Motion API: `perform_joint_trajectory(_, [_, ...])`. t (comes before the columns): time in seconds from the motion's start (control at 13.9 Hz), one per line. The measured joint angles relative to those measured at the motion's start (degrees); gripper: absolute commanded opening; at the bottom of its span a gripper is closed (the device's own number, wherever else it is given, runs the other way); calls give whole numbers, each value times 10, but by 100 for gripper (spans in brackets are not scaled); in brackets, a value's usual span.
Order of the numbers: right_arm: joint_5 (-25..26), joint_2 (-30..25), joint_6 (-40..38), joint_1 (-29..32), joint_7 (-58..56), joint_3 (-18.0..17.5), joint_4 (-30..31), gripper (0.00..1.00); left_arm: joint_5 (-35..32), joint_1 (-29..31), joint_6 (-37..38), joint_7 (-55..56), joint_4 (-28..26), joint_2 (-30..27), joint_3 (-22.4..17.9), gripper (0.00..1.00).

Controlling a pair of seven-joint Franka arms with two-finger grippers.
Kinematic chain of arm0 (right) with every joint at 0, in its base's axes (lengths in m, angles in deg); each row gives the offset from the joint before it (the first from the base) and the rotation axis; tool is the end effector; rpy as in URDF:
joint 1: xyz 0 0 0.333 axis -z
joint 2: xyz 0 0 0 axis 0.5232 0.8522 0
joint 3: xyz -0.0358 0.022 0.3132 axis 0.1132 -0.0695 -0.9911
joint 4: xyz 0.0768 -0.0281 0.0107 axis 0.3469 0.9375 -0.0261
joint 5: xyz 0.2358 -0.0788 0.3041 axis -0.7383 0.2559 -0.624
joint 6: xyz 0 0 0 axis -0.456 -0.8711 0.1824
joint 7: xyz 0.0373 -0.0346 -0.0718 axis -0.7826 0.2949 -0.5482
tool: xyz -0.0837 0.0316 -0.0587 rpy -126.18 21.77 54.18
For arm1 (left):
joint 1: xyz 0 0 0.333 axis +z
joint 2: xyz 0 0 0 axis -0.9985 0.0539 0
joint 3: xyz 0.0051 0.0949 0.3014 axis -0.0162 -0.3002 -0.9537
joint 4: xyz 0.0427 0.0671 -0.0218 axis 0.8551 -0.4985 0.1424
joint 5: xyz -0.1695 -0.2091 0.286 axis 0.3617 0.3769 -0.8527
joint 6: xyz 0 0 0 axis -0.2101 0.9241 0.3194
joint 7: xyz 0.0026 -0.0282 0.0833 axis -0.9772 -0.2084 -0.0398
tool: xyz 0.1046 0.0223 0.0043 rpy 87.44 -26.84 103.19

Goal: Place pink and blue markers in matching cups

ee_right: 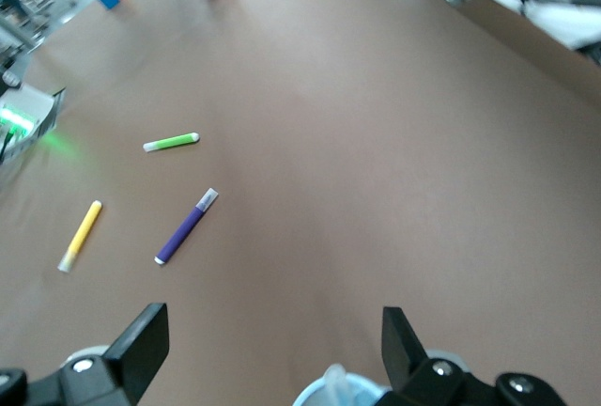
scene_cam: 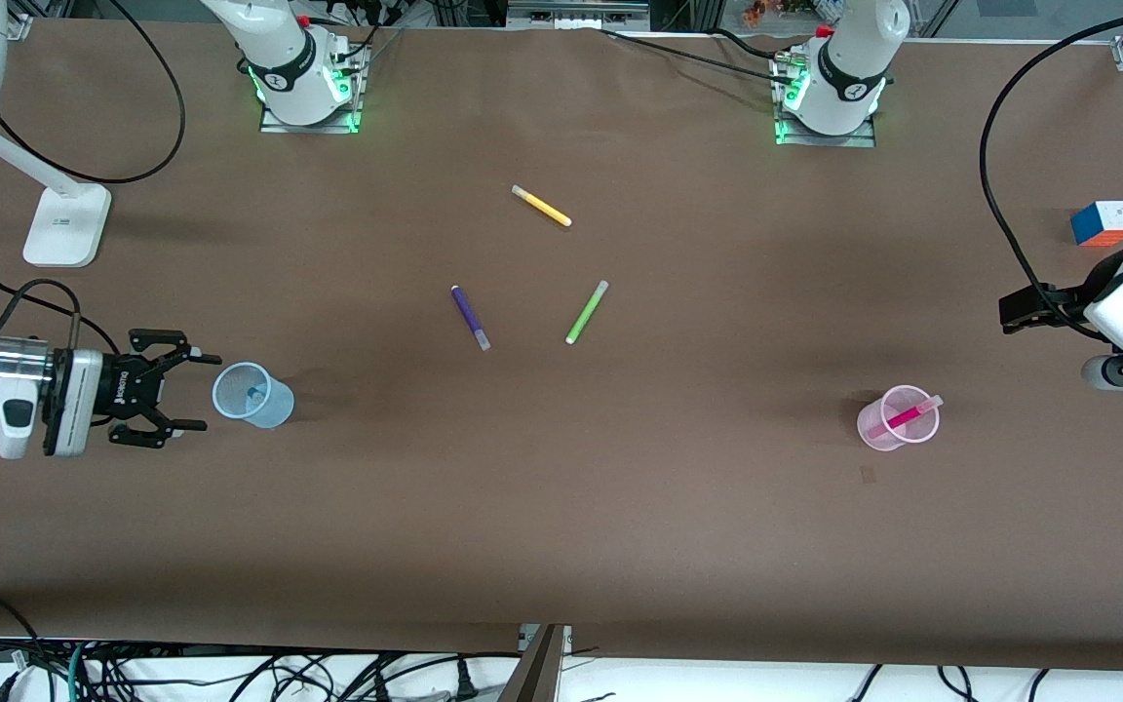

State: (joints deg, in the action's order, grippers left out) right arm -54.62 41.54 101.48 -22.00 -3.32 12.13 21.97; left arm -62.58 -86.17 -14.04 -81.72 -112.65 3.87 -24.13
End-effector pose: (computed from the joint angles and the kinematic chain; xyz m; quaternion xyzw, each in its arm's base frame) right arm 0.6888 -0.0563 0.3572 -0.8114 -0.4429 -0.1400 0.3548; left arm 0.6465 -0.0098 0.5772 -0.9956 0.0195 0.0622 0.0674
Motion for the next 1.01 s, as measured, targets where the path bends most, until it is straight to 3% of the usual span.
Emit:
perform_joint_trajectory(0.29, [82,-5,-29,-19,217,-3,-58,100,4,1,0,0,0,0,0,100])
perform_joint_trajectory(0.57, [176,-34,-47,-51,424,-8,-72,100,28,11,1,1,0,-19,-1,100])
perform_joint_trajectory(0.79, [263,-67,-79,-58,588,-40,-72,100,49,17,15,1,-5,-50,-2,100])
perform_joint_trajectory(1.01, [316,-111,-113,-62,729,-67,-51,100,52,19,26,1,-12,-64,-3,100])
